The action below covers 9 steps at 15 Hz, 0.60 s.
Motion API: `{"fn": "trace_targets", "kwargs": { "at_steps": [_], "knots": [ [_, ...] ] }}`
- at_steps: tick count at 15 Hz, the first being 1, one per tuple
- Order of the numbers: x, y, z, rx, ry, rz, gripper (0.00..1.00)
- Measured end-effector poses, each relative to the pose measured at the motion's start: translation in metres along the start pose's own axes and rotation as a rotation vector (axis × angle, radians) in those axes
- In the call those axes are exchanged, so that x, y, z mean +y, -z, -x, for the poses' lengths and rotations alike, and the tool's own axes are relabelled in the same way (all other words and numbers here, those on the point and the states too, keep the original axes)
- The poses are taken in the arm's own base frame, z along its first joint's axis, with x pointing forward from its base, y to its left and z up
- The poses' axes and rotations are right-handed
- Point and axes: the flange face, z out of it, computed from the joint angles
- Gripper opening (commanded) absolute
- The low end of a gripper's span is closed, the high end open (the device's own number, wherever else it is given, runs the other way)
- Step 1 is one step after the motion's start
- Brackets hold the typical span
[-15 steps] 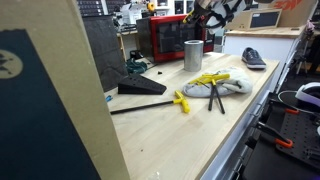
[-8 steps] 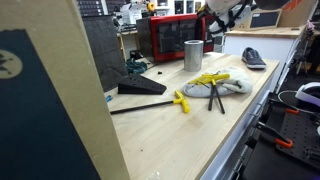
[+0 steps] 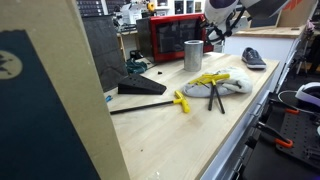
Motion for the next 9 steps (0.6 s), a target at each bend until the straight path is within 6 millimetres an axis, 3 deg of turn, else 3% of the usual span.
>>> {"fn": "trace_targets", "kwargs": {
  "at_steps": [9],
  "knots": [
    [-0.059,-0.03,-0.037,-0.026,-0.038,-0.003,0.01]
  ]
}}
